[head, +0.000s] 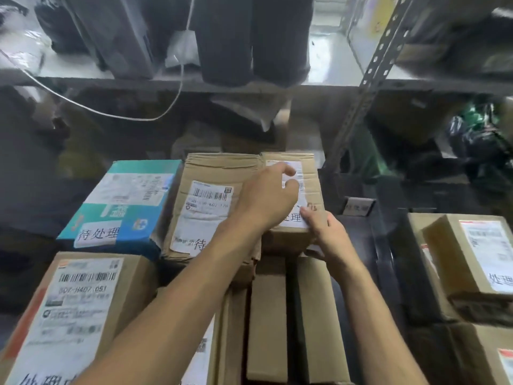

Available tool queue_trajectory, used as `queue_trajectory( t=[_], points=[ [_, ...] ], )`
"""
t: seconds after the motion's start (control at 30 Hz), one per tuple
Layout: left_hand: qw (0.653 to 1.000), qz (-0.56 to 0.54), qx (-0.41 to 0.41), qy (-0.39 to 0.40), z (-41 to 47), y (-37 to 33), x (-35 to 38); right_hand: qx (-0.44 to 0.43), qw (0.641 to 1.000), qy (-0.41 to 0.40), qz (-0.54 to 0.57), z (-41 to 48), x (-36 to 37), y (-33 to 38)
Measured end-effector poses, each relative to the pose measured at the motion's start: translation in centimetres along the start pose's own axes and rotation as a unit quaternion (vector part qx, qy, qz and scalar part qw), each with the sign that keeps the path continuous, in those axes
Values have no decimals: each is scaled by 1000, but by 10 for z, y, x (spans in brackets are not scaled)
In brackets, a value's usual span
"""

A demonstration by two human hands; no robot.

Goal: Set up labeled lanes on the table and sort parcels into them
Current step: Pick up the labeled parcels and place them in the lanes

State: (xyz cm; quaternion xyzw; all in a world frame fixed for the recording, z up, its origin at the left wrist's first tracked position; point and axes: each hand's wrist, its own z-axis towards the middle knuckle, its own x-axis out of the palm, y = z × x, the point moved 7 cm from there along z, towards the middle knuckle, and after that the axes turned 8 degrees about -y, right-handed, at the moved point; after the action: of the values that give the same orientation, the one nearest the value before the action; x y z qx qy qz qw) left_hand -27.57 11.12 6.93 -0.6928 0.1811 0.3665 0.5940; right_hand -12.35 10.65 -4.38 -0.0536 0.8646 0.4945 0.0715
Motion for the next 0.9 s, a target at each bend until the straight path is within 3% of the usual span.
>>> queue_trajectory(
  t=[0.23,0.43,0.63,0.8,0.9],
  points=[
    [976,107,41,183,-7,-6,44,17,1000,7,22,-4,-9,-2],
    [955,193,71,212,-16,-20,73,9,996,24,84,-5,-9,-4],
    [955,142,78,250,-24,-46,84,44,969,44,239,-12,-9,5],
    [967,102,72,223,-18,-45,100,45,971,24,234,3,-11,-12],
    [989,116,77,46,-6,-47,83,30,988,19,150,11,-13,-14]
  ],
)
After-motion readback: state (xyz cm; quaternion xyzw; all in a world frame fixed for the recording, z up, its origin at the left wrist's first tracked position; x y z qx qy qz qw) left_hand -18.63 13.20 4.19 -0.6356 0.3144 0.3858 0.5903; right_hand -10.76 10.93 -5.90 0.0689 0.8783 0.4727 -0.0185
